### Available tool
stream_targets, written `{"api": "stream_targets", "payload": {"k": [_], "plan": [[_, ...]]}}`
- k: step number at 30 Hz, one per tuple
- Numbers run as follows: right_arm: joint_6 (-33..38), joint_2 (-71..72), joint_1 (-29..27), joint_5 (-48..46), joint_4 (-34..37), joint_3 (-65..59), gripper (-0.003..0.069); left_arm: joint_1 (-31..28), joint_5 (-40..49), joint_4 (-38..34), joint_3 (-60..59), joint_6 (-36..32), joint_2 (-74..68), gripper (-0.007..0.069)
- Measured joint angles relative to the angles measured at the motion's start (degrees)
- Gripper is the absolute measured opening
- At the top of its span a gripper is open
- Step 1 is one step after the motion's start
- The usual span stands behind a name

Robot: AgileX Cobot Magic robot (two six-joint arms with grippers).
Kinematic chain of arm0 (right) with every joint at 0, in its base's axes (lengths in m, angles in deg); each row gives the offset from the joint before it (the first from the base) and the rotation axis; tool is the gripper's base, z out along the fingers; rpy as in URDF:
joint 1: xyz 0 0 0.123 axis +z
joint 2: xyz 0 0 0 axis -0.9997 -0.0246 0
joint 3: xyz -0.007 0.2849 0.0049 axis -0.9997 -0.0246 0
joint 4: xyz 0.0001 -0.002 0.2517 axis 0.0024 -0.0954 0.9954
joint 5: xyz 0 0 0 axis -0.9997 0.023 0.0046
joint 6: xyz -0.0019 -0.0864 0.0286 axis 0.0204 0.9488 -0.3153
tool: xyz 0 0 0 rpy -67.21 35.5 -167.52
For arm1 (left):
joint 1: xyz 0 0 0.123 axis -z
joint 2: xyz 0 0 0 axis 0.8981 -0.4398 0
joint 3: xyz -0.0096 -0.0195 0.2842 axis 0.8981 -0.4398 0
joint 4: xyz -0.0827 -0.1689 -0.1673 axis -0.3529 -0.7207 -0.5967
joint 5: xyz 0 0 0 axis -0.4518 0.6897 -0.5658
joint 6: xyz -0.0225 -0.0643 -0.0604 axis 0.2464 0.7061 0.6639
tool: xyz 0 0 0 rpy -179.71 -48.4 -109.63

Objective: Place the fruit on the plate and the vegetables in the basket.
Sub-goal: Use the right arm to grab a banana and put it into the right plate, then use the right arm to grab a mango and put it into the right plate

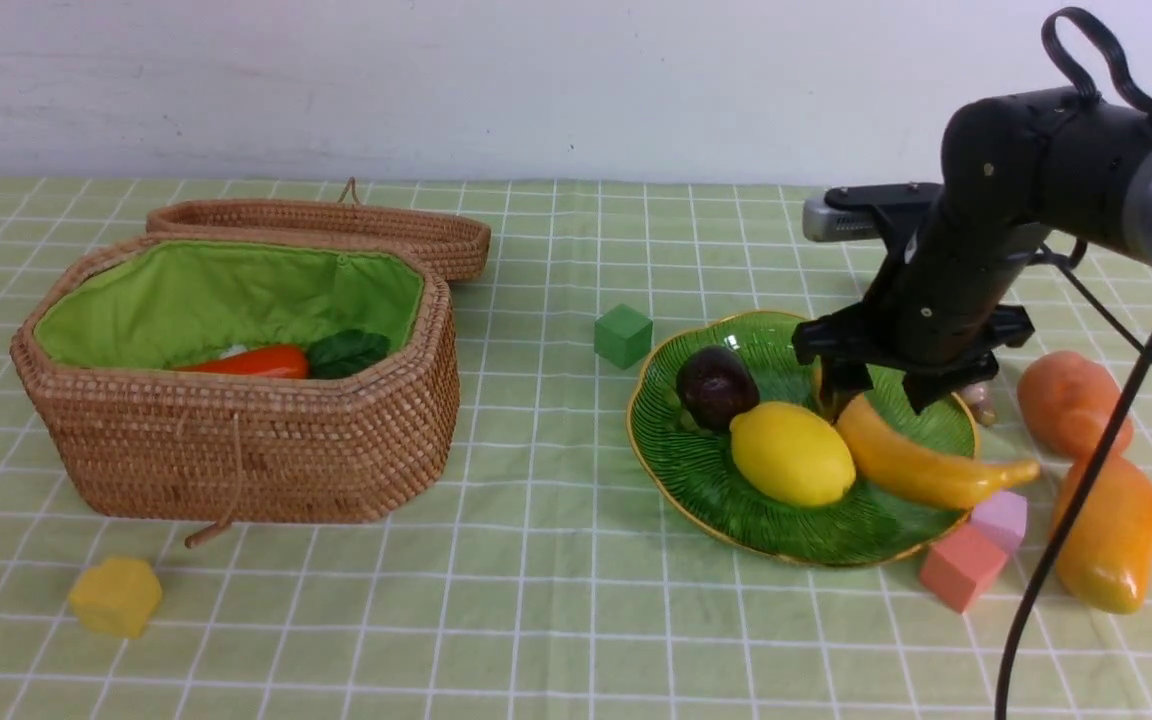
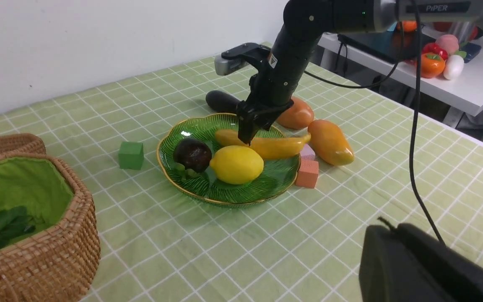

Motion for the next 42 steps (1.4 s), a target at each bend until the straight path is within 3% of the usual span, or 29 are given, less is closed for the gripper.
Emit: {"api": "stream_targets", "payload": {"k": [3, 6, 12, 17, 19, 23, 29, 33, 42], "plan": [[-0.6, 2.1, 0.0, -2.7, -1.8, 1.0, 0.0667, 0.0, 0.1, 0.0, 0.0, 0.0, 0.0, 0.0004], [-0.7, 5.7, 0.0, -6.0, -3.6, 1.8, 0.0666, 0.0, 0.1, 0.0, 0.0, 0.0, 0.0, 0.0005], [-2.2, 15.5, -1.6, -12.1, -7.4, -0.1, 0.0517, 0.0, 0.1, -0.6, 0.0, 0.0, 0.0, 0.0008], [-7.9, 20.3, -8.5, -12.2, -7.0, -11.2, 0.0438, 0.0, 0.1, -1.0, 0.0, 0.0, 0.0, 0.0011], [-10.0, 20.4, -11.1, -10.5, -5.7, -14.8, 0.0445, 0.0, 0.1, -1.0, 0.0, 0.0, 0.0, 0.0011], [-13.2, 18.5, -18.4, -3.7, 0.6, -21.8, 0.0534, 0.0, 0.1, -1.0, 0.0, -0.1, 0.0, 0.0011], [-12.0, 13.8, -20.8, 2.5, 4.5, -22.6, 0.0660, 0.0, 0.6, -1.0, 0.0, -0.2, 0.0, 0.0001], [-11.4, 10.7, -20.8, 3.5, 4.9, -22.7, 0.0662, 0.0, 0.8, -1.0, 0.0, -0.2, 0.0, 0.0000], [-9.4, 6.5, -20.8, 4.4, 6.4, -22.7, 0.0591, 0.0, 0.9, -1.1, 0.0, -0.2, 0.0, 0.0001]]}}
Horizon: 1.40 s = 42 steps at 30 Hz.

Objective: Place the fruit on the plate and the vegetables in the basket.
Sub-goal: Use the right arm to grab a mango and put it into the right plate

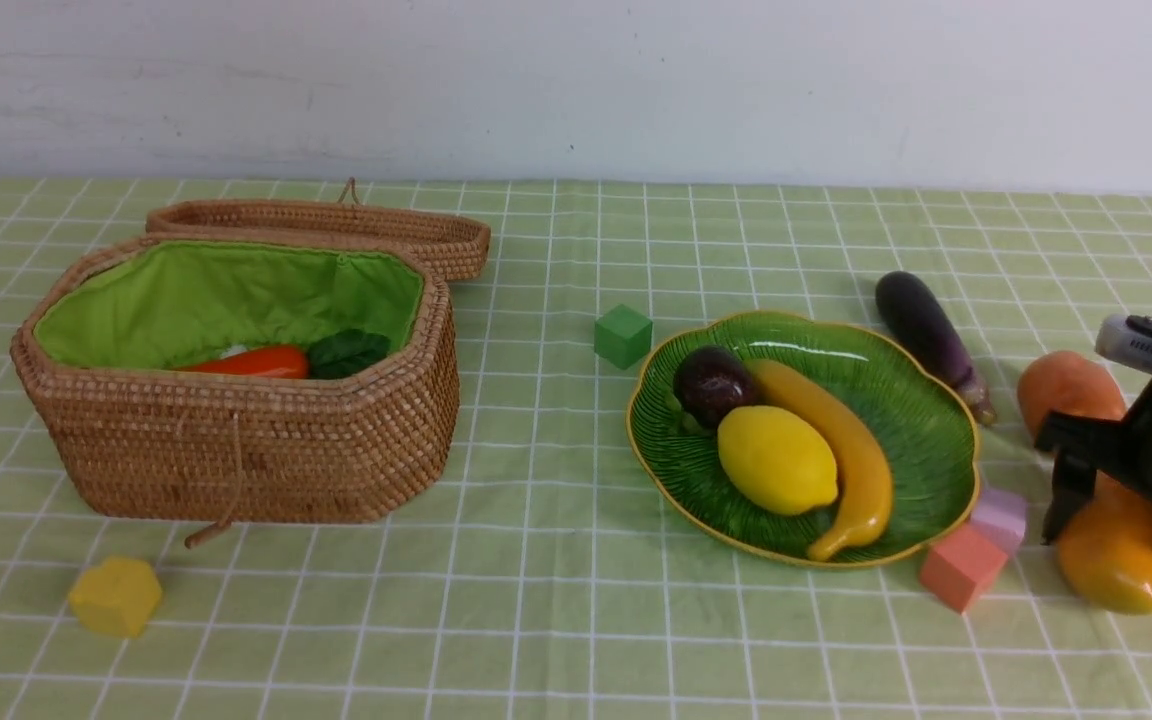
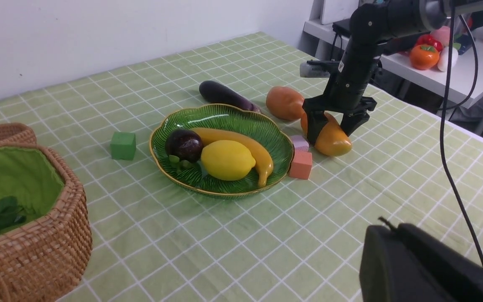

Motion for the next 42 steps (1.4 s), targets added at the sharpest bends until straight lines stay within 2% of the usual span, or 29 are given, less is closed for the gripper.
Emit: {"api": "stream_targets", "payload": {"k": [15, 18, 21, 27, 33, 36, 40, 42], "plan": [[7.2, 3.4, 0.0, -1.4, 0.0, 0.0, 0.0583, 0.0, -0.4, -0.9, 0.0, 0.0, 0.0, 0.0004], [8.1, 10.0, 0.3, -2.4, 3.9, 0.0, 0.0583, 0.0, -1.9, -1.0, 0.0, 0.0, 0.0, 0.0004], [13.6, 15.1, 2.7, -2.0, 9.2, 0.1, 0.0583, 0.0, -4.1, -0.8, 0.0, 0.0, 0.0, 0.0006], [21.1, 15.2, 10.8, 5.8, 14.6, 0.3, 0.0583, 0.0, -9.2, -0.2, -0.1, 0.0, 0.0, 0.0007], [22.2, 7.9, 13.3, 14.9, 14.0, 0.3, 0.0583, 0.0, -9.5, -0.1, -0.1, 0.0, 0.0, 0.0011], [22.2, 5.2, 13.3, 15.9, 13.1, 0.3, 0.0583, 0.0, -9.5, 0.5, -0.1, 0.0, 0.0, 0.0013], [22.2, 4.1, 13.3, 16.3, 11.4, 0.3, 0.0669, 0.0, -9.5, 0.7, -0.1, 0.0, 0.0, 0.0014], [22.2, 4.5, 13.3, 16.3, 11.0, 0.3, 0.0679, 0.0, -9.5, 0.7, -0.1, 0.0, 0.0, 0.0015]]}}
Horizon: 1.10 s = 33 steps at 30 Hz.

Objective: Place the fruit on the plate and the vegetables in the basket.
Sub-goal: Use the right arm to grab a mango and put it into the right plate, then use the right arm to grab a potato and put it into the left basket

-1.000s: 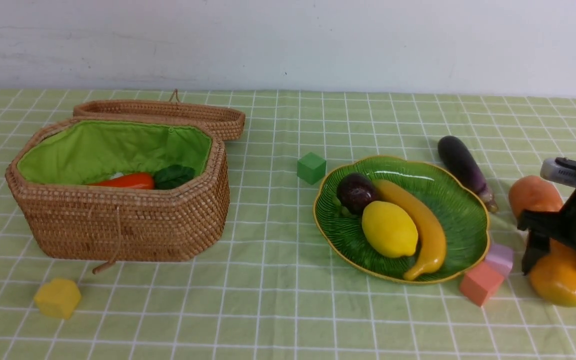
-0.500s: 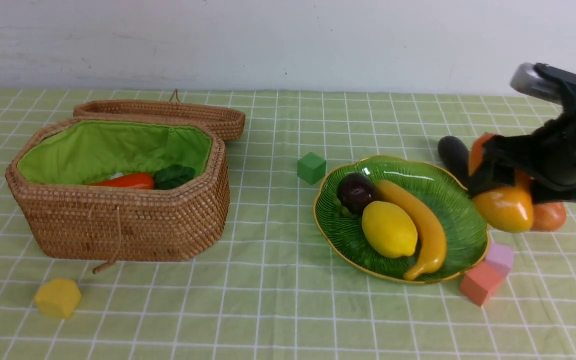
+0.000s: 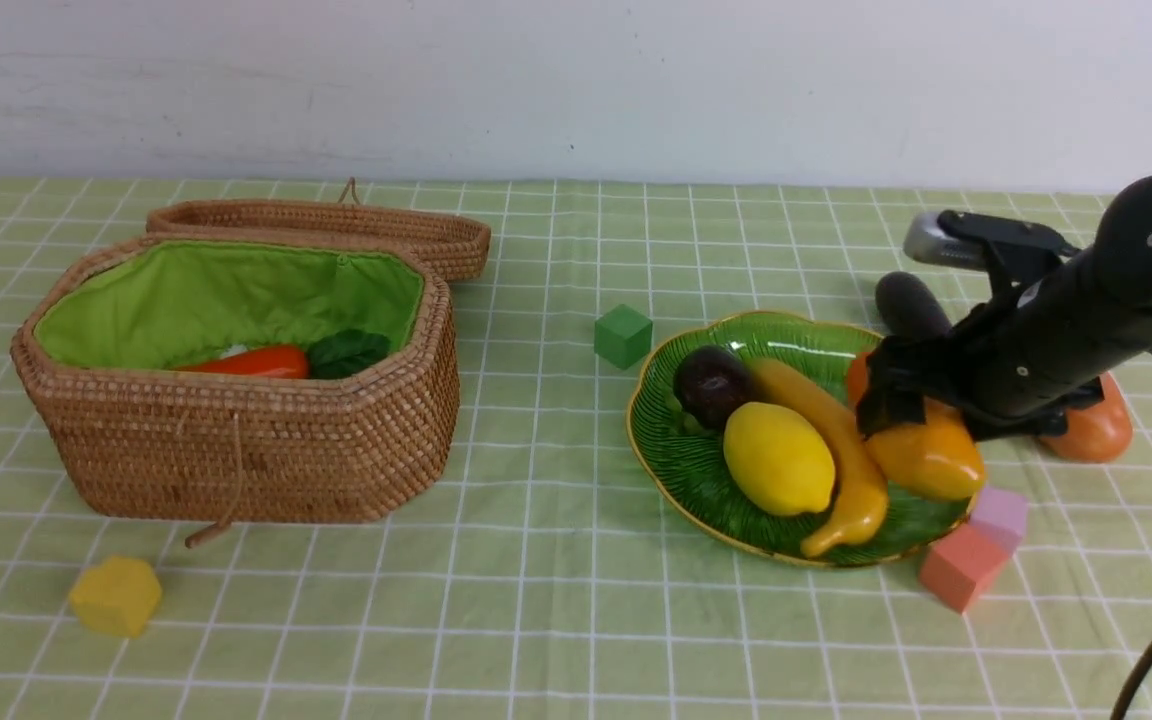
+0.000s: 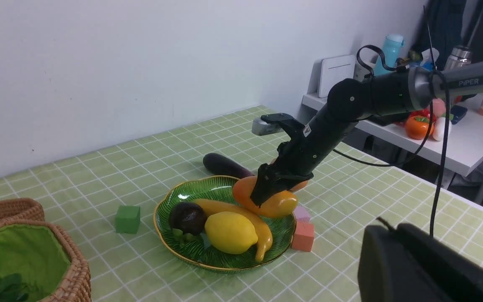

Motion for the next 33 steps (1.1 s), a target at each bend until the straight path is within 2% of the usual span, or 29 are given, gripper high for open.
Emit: {"api": "stream_targets", "payload": {"k": [5, 10, 16, 19, 24, 29, 33], "plan": [[0.0, 3.8, 0.0, -1.5, -0.7, 0.0, 0.0663, 0.0, 0.0, -0.1, 0.0, 0.0, 0.0, 0.0017], [-0.7, 10.3, -1.0, -3.9, -3.0, 0.0, 0.0604, 0.0, 0.0, -0.2, 0.0, 0.0, 0.0, 0.0020], [-9.7, 12.2, -7.3, -6.2, -10.3, 0.0, 0.0471, 0.0, 0.1, -0.4, 0.0, 0.0, 0.0, 0.0020], [-12.7, 10.3, -11.4, -5.1, -13.1, 0.1, 0.0449, 0.0, 0.5, -0.4, 0.0, 0.0, 0.0, 0.0018], [-12.9, 4.7, -14.8, 0.2, -14.2, 2.6, 0.0505, 0.0, 3.5, -1.3, 0.0, 0.0, 0.0, 0.0018], [-12.0, -0.5, -14.9, 0.8, -14.3, 6.5, 0.0613, 0.0, 5.0, -3.2, 0.0, 0.0, 0.0, 0.0019], [-11.6, -5.8, -14.9, -0.2, -14.3, 9.9, 0.0643, 0.0, 5.3, -3.2, 0.0, 0.0, 0.0, 0.0022]]}}
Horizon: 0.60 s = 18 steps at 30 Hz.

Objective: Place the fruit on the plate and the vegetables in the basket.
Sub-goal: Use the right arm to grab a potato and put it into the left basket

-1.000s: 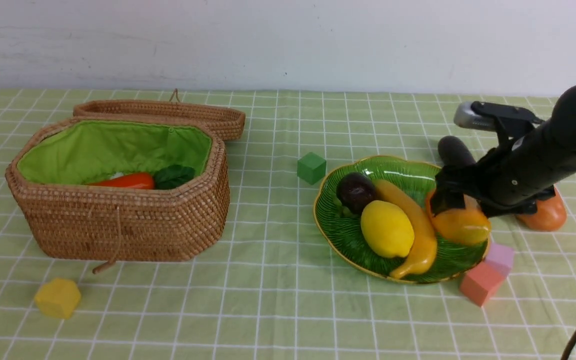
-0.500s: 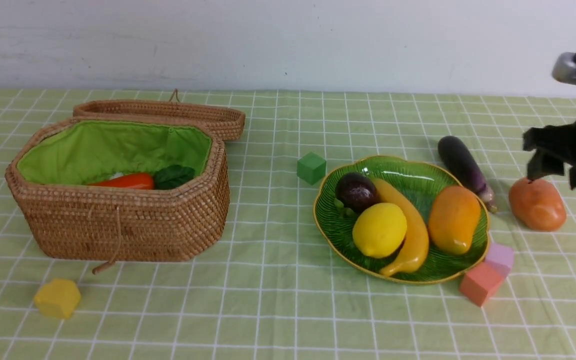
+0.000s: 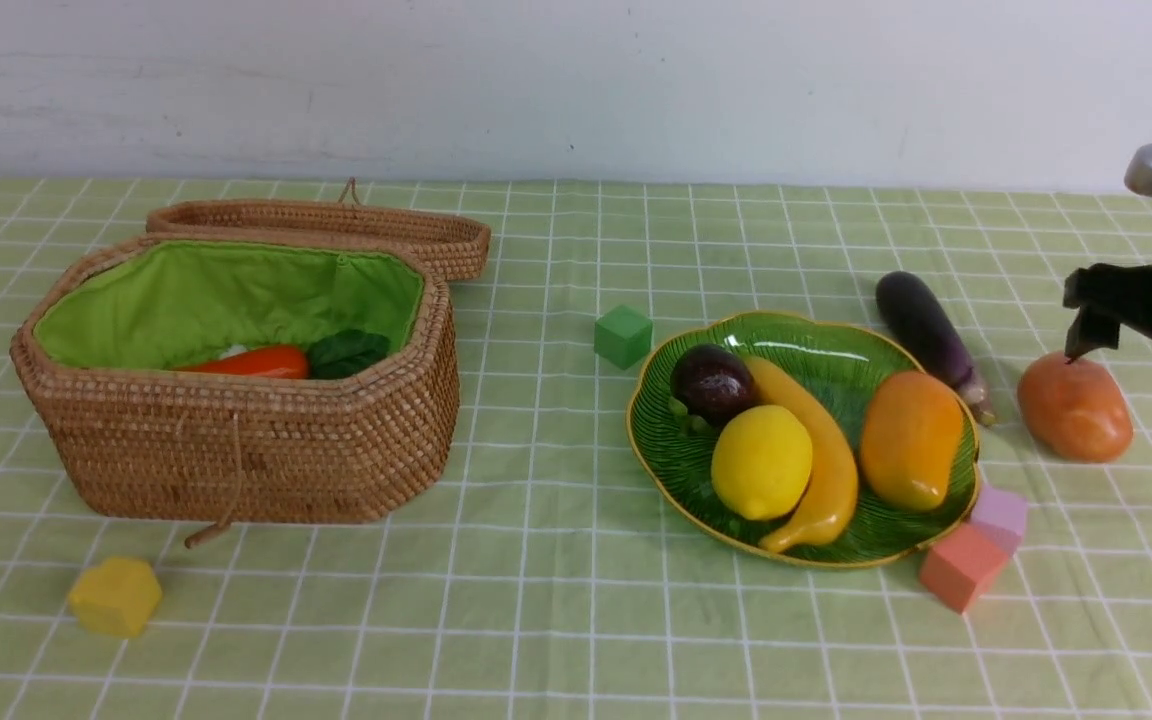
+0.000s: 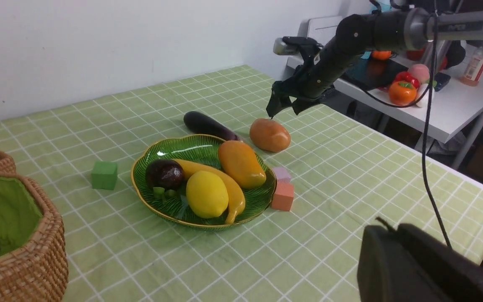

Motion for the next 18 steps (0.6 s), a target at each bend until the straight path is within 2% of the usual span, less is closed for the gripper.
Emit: {"api": "stream_targets", "payload": {"k": [6, 18], "plan": [[1.9, -5.6, 0.0, -3.6, 0.4, 3.7, 0.0645, 0.0, 0.3, -0.1, 0.0, -0.1, 0.0, 0.0026], [4.5, -8.5, 0.1, -2.4, 1.6, 4.8, 0.0632, 0.0, 0.3, 0.0, 0.0, -0.1, 0.0, 0.0029]]}}
